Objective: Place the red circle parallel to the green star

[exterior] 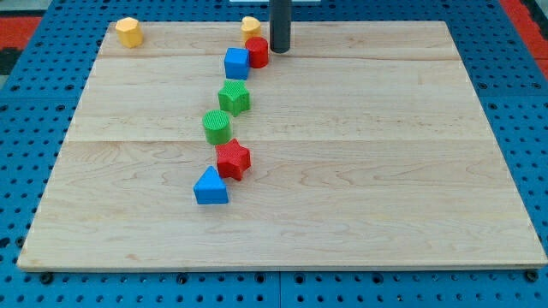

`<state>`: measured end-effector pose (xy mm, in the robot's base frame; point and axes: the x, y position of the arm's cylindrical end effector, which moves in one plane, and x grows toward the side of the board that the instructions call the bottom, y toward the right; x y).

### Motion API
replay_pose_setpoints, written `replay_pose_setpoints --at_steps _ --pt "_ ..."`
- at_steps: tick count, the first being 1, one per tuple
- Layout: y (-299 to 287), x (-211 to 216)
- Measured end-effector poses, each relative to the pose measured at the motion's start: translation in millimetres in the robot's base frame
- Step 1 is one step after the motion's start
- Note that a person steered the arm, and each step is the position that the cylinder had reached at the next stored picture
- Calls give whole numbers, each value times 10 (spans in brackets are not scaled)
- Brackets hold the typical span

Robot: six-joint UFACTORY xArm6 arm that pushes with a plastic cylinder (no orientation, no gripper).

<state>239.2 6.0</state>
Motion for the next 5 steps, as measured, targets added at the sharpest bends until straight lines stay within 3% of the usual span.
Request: replay_pose_setpoints --at_steps 1,2,3,4,5 --pt "-268 -193" --pt "-728 -33" --pt "-302 371" --pt "-235 107" --pt "80 275"
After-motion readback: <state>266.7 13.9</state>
